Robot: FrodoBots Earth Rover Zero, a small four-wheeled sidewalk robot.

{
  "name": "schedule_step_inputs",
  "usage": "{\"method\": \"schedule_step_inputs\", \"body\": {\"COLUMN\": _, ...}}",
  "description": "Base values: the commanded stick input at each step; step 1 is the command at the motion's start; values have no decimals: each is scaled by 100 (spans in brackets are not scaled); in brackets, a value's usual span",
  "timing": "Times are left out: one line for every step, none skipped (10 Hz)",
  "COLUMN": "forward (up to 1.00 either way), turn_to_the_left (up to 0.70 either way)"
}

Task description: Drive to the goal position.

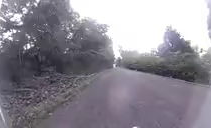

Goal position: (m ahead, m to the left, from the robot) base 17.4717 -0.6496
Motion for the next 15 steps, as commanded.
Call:
{"method": "schedule_step_inputs", "body": {"forward": 70, "turn_to_the_left": 0}}
{"method": "schedule_step_inputs", "body": {"forward": 70, "turn_to_the_left": 0}}
{"method": "schedule_step_inputs", "body": {"forward": 70, "turn_to_the_left": 0}}
{"method": "schedule_step_inputs", "body": {"forward": 70, "turn_to_the_left": 0}}
{"method": "schedule_step_inputs", "body": {"forward": 70, "turn_to_the_left": 0}}
{"method": "schedule_step_inputs", "body": {"forward": 70, "turn_to_the_left": 0}}
{"method": "schedule_step_inputs", "body": {"forward": 70, "turn_to_the_left": 0}}
{"method": "schedule_step_inputs", "body": {"forward": 70, "turn_to_the_left": -2}}
{"method": "schedule_step_inputs", "body": {"forward": 70, "turn_to_the_left": -11}}
{"method": "schedule_step_inputs", "body": {"forward": 70, "turn_to_the_left": -21}}
{"method": "schedule_step_inputs", "body": {"forward": 70, "turn_to_the_left": -29}}
{"method": "schedule_step_inputs", "body": {"forward": 70, "turn_to_the_left": -6}}
{"method": "schedule_step_inputs", "body": {"forward": 70, "turn_to_the_left": 0}}
{"method": "schedule_step_inputs", "body": {"forward": 70, "turn_to_the_left": 0}}
{"method": "schedule_step_inputs", "body": {"forward": 70, "turn_to_the_left": 0}}
